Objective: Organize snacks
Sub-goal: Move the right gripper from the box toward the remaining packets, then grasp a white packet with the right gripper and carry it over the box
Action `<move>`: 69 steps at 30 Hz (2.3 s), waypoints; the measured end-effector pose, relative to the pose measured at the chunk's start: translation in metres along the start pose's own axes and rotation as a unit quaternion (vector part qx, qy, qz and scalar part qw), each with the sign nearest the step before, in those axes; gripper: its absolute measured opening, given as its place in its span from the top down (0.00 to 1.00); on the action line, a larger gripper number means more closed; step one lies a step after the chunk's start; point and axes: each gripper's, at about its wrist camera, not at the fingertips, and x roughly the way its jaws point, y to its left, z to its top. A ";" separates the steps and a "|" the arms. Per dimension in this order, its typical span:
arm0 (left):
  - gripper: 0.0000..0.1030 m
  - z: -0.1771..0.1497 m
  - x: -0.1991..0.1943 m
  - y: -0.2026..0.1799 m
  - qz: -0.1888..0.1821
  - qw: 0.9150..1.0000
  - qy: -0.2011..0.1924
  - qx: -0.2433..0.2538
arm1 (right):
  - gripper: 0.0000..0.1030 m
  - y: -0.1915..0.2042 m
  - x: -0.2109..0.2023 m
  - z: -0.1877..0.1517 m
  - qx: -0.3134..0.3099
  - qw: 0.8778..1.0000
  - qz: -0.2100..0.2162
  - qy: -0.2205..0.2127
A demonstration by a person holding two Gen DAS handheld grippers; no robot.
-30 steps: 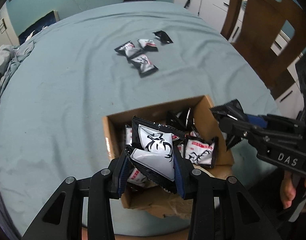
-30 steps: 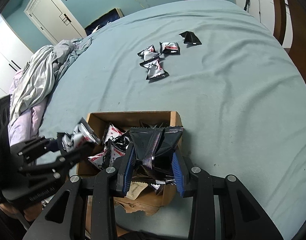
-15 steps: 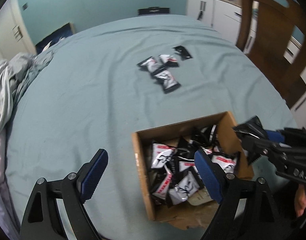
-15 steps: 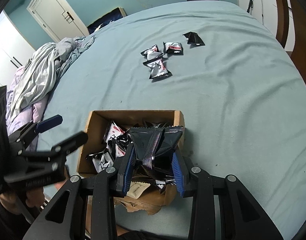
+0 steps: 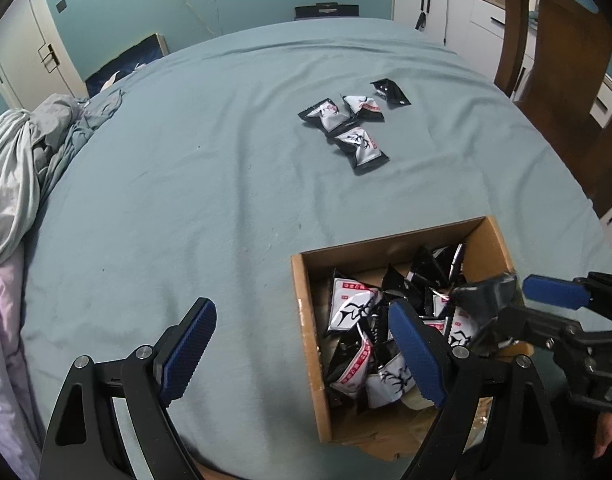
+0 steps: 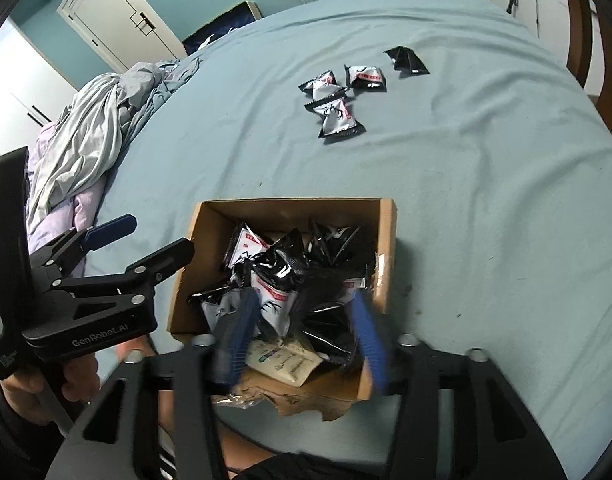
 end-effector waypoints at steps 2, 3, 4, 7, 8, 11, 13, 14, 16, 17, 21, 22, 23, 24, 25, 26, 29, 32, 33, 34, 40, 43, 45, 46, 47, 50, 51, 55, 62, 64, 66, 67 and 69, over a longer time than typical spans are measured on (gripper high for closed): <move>0.14 0.000 0.002 0.001 0.001 1.000 0.006 -0.002 | 0.37 0.001 -0.003 0.002 -0.001 1.000 -0.009 -0.011; 0.14 -0.001 0.003 0.001 0.001 1.000 0.008 -0.003 | 0.35 0.001 -0.004 0.002 0.000 1.000 -0.012 -0.017; 0.14 -0.001 0.004 0.001 0.000 1.000 0.011 -0.005 | 0.34 0.001 -0.006 0.002 0.002 1.000 -0.017 -0.022; 0.14 -0.001 0.005 0.002 -0.001 1.000 0.014 -0.005 | 0.34 0.001 -0.008 -0.002 0.005 0.999 -0.028 -0.028; 0.14 -0.001 0.006 0.001 -0.001 1.000 0.014 -0.005 | 0.34 0.001 -0.008 -0.002 0.007 0.999 -0.035 -0.029; 0.14 -0.001 0.005 0.001 0.000 1.000 0.014 -0.004 | 0.34 0.002 -0.009 -0.002 0.003 0.998 -0.059 -0.032; 0.14 -0.001 0.005 0.000 0.002 1.000 0.012 -0.004 | 0.34 0.004 -0.010 0.000 -0.006 0.996 -0.075 -0.037; 0.14 -0.001 0.005 0.000 0.004 1.000 0.009 -0.003 | 0.34 0.006 -0.011 0.001 -0.014 0.995 -0.087 -0.041; 0.14 0.000 0.004 0.000 0.007 1.000 0.007 -0.003 | 0.34 0.010 -0.012 0.004 -0.028 0.993 -0.101 -0.045; 0.14 0.000 0.004 0.000 0.008 1.000 0.005 -0.003 | 0.34 0.011 -0.013 0.007 -0.037 0.992 -0.112 -0.049; 0.13 0.002 0.005 0.000 0.009 1.000 0.005 -0.003 | 0.34 0.013 -0.014 0.015 -0.062 0.987 -0.139 -0.060; 0.13 0.002 0.006 -0.001 0.011 1.000 0.004 -0.002 | 0.34 0.012 -0.014 0.018 -0.065 0.986 -0.142 -0.060; 0.13 0.003 0.006 -0.001 0.013 1.000 0.003 -0.002 | 0.34 0.011 -0.013 0.020 -0.064 0.986 -0.142 -0.061; 0.13 0.004 0.006 -0.001 0.016 1.000 0.001 -0.001 | 0.34 0.008 -0.012 0.023 -0.061 0.986 -0.140 -0.061; 0.13 0.005 0.007 -0.002 0.019 1.000 -0.001 0.001 | 0.34 0.005 -0.011 0.026 -0.059 0.987 -0.137 -0.059; 0.13 0.006 0.008 -0.002 0.023 1.000 -0.002 0.004 | 0.34 0.002 -0.009 0.030 -0.053 0.988 -0.132 -0.056; 0.13 0.010 0.010 -0.003 0.021 1.000 -0.002 0.000 | 0.34 -0.009 -0.003 0.041 -0.035 0.991 -0.117 -0.049; 0.13 0.012 0.012 -0.003 0.011 1.000 0.002 -0.003 | 0.34 -0.015 0.004 0.054 -0.027 0.991 -0.121 -0.044; 0.13 0.013 0.012 -0.003 0.010 1.000 0.002 -0.003 | 0.34 -0.017 0.006 0.058 -0.024 0.992 -0.120 -0.042; 0.13 0.013 0.012 -0.004 0.008 1.000 0.002 -0.003 | 0.34 -0.019 0.009 0.061 -0.020 0.992 -0.118 -0.040; 0.13 0.016 0.015 -0.007 -0.002 1.000 0.009 -0.004 | 0.34 -0.027 0.029 0.087 -0.012 0.995 -0.101 -0.025; 0.13 0.018 0.018 -0.008 -0.006 1.000 0.013 -0.004 | 0.34 -0.026 0.038 0.096 -0.020 0.994 -0.101 -0.023; 0.13 0.020 0.021 -0.008 -0.011 1.000 0.018 -0.005 | 0.34 -0.027 0.047 0.102 -0.020 0.995 -0.092 -0.017; 0.13 0.020 0.021 -0.008 -0.014 1.000 0.019 -0.006 | 0.34 -0.028 0.051 0.104 -0.019 0.996 -0.088 -0.014; 0.13 0.020 0.022 -0.007 -0.017 1.000 0.021 -0.008 | 0.34 -0.029 0.056 0.107 -0.017 0.996 -0.084 -0.010; 0.13 0.022 0.024 -0.007 -0.026 0.999 0.026 -0.013 | 0.34 -0.030 0.069 0.117 -0.020 0.996 -0.083 -0.001; 0.13 0.022 0.024 -0.007 -0.029 0.999 0.027 -0.015 | 0.34 -0.030 0.073 0.120 -0.021 0.996 -0.083 0.001; 0.13 0.023 0.026 -0.006 -0.037 0.999 0.031 -0.019 | 0.34 -0.029 0.097 0.136 -0.024 0.998 -0.059 0.025; 0.13 0.024 0.027 -0.002 -0.047 0.998 0.034 -0.029 | 0.34 -0.019 0.148 0.168 -0.051 0.996 -0.038 0.060; 0.13 0.025 0.028 -0.001 -0.048 0.998 0.034 -0.031 | 0.34 -0.019 0.161 0.176 -0.046 0.996 -0.033 0.064; 0.13 0.025 0.029 0.000 -0.048 0.998 0.035 -0.035 | 0.34 -0.021 0.173 0.183 -0.032 0.997 -0.024 0.066; 0.13 0.025 0.030 0.001 -0.048 0.998 0.036 -0.037 | 0.34 -0.021 0.179 0.186 -0.025 0.997 -0.020 0.067; 0.13 0.026 0.031 0.002 -0.049 0.997 0.038 -0.041 | 0.34 -0.021 0.187 0.190 -0.021 0.997 -0.020 0.070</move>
